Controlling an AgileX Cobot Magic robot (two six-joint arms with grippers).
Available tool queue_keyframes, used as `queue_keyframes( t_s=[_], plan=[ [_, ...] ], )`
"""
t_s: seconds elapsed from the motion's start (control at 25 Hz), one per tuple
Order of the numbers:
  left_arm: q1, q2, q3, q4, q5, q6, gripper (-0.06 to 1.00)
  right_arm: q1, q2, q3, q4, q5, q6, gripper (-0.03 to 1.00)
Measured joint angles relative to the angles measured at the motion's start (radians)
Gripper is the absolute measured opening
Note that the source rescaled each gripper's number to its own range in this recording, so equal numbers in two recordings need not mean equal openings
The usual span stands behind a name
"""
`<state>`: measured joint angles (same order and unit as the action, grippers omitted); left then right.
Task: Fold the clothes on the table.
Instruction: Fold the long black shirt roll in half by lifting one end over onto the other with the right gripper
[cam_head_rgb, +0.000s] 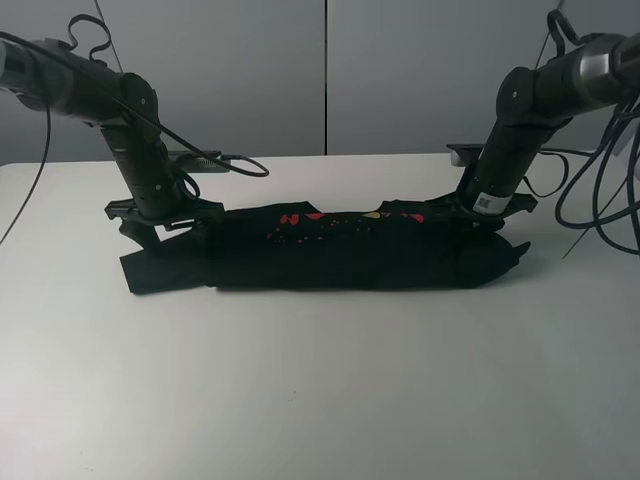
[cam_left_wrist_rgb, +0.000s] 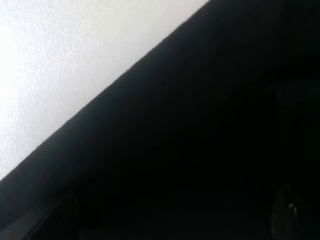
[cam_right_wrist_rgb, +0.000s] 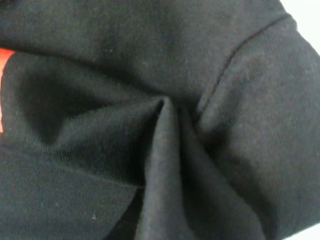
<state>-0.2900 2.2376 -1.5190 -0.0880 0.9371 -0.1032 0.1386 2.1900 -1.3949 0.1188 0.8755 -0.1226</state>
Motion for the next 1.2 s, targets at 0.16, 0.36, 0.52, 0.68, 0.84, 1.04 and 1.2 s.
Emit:
queue_keyframes(
  t_s=[0.16, 0.36, 0.52, 0.68, 0.84, 1.04, 1.2],
  plan=[
    [0.000, 0.000, 0.000, 0.000, 0.002, 0.000, 0.99, 0.000, -0.043, 0.010, 0.038, 0.056, -0.042, 0.16],
    [0.000, 0.000, 0.000, 0.000, 0.002, 0.000, 0.99, 0.000, -0.145, 0.013, 0.094, 0.089, -0.081, 0.16],
    [0.000, 0.000, 0.000, 0.000, 0.002, 0.000, 0.99, 0.000, -0.225, 0.013, 0.177, 0.122, -0.121, 0.16],
    [0.000, 0.000, 0.000, 0.000, 0.002, 0.000, 0.99, 0.000, -0.252, 0.013, 0.322, 0.195, -0.197, 0.16],
    [0.000, 0.000, 0.000, 0.002, 0.002, 0.000, 0.99, 0.001, -0.252, 0.013, 0.518, 0.221, -0.285, 0.16],
    [0.000, 0.000, 0.000, 0.003, 0.004, 0.000, 0.99, 0.060, -0.252, 0.013, 0.736, 0.217, -0.389, 0.16],
    [0.000, 0.000, 0.000, 0.004, 0.004, 0.000, 0.99, 0.119, -0.238, 0.013, 0.866, 0.202, -0.432, 0.16]
  ],
)
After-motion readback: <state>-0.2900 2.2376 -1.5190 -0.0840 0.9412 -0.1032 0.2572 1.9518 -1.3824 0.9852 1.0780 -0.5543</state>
